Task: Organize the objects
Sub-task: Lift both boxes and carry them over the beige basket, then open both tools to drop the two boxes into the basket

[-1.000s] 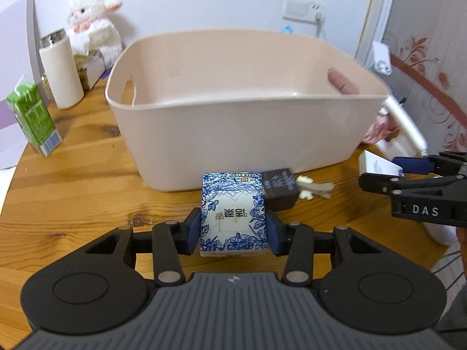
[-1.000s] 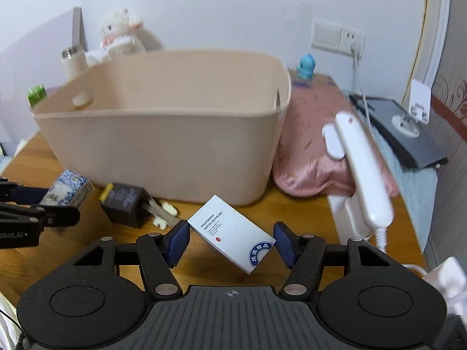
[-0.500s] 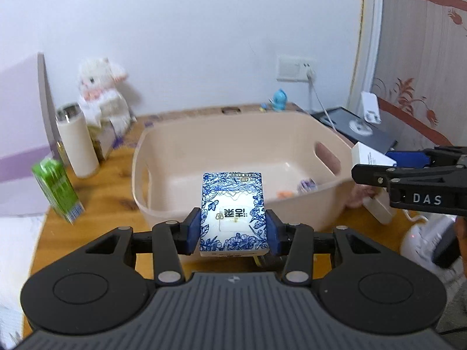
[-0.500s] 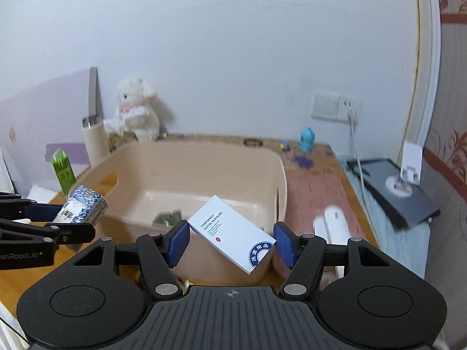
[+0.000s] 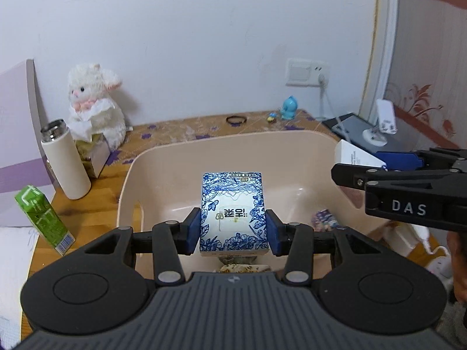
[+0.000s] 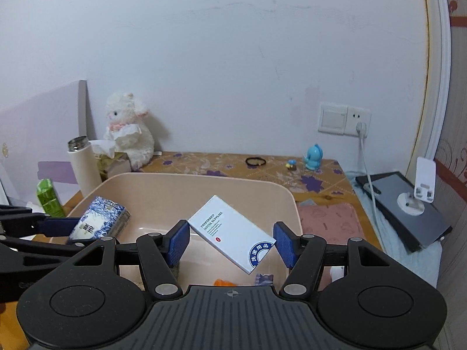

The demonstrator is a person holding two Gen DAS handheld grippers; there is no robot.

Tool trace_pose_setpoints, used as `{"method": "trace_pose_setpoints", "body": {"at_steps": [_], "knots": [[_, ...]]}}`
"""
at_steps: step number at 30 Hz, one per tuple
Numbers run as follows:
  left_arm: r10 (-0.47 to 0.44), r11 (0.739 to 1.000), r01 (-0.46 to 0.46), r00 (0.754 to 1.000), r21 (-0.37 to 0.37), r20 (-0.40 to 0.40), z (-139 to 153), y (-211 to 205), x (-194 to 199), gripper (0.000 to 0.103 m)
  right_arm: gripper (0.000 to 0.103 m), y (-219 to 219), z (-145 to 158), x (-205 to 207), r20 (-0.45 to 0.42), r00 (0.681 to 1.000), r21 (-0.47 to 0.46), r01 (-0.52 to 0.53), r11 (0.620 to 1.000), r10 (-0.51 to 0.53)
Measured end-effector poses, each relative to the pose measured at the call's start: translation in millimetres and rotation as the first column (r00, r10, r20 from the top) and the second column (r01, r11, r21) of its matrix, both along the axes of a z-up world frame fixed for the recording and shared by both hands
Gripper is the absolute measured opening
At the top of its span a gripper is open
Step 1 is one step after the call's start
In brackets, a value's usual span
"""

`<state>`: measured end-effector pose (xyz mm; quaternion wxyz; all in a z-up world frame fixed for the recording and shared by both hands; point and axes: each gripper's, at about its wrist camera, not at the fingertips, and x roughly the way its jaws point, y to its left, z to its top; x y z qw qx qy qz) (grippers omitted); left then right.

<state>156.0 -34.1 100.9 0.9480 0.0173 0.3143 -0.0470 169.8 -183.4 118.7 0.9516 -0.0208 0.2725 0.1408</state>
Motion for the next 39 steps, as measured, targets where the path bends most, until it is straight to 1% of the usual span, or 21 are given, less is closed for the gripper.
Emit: {"method": "trace_pose_setpoints", "body": {"at_steps": [3,7,11,13,15,16,17,18,20,25,31,35,36,39], "knots": [[0.016,1.000,-0.016,0.999,-0.006,-0.048,-15.4,-1.8,19.4,0.048,0.060,2.2,-11.3,13.3,-0.033,0.999,-0.003,0.011,1.000,-0.011],[0.038,0.999,-0.037,0.994,0.013,-0.106,-37.0,-5.8,39.6,0.048,0.060,5.0,-26.4,26.1,-0.078,0.997,-0.019,0.010,1.000,-0.012],[0.058,0.997,-0.052,0.991,0.059,-0.117,-49.5,-8.3,48.1,0.048,0.060,8.2,-40.2,34.4,-0.105,0.994,-0.062,0.011,0.998,-0.017],[0.061,0.997,-0.054,0.990,0.056,-0.130,-51.7,-7.4,50.4,0.048,0.060,7.2,-44.1,35.9,-0.109,0.994,-0.071,0.015,0.997,-0.022],[0.059,0.997,-0.052,0.990,0.051,-0.131,-51.3,-6.3,49.4,0.048,0.064,5.3,-45.5,36.9,-0.119,0.993,-0.061,0.012,0.998,-0.019],[0.057,0.997,-0.051,0.991,0.051,-0.120,-49.9,-5.9,47.5,0.049,0.068,4.4,-45.2,36.7,-0.121,0.992,-0.059,0.014,0.998,-0.021],[0.056,0.997,-0.050,0.992,0.055,-0.111,-48.4,-5.7,45.3,0.054,0.068,3.8,-44.4,35.5,-0.120,0.993,-0.062,0.017,0.998,-0.024],[0.055,0.997,-0.049,0.993,0.058,-0.102,-46.4,-6.3,43.4,0.066,0.068,3.8,-43.1,34.1,-0.115,0.993,-0.069,0.021,0.997,-0.029],[0.059,0.997,-0.055,0.995,0.052,-0.081,-41.2,-5.4,37.0,0.072,0.069,3.3,-39.6,28.9,-0.102,0.994,-0.086,0.021,0.996,-0.030],[0.066,0.997,-0.064,0.994,0.032,-0.083,-29.5,-3.2,23.5,0.076,0.074,-4.3,-28.9,12.4,-0.083,0.996,-0.066,0.011,0.998,-0.016],[0.062,0.998,-0.060,0.996,0.033,-0.062,-20.9,-5.2,-1.9,0.080,0.075,-14.1,-22.5,-5.5,-0.067,0.998,-0.051,0.010,0.999,-0.014],[0.069,0.997,-0.068,0.997,0.035,-0.027,-10.9,-4.7,-24.1,0.084,0.075,-18.9,-23.4,-20.6,-0.069,0.998,-0.049,0.005,0.999,-0.008],[0.067,0.997,-0.066,0.997,0.038,-0.026,-8.8,-4.7,-29.0,0.087,0.075,-20.3,-24.7,-24.6,-0.071,0.997,-0.053,0.001,0.999,-0.004],[0.058,0.998,-0.057,0.998,0.031,-0.023,-5.9,-4.3,-44.6,0.088,0.077,-23.0,-31.7,-37.7,-0.081,0.997,-0.070,-0.010,0.998,0.005]]}}
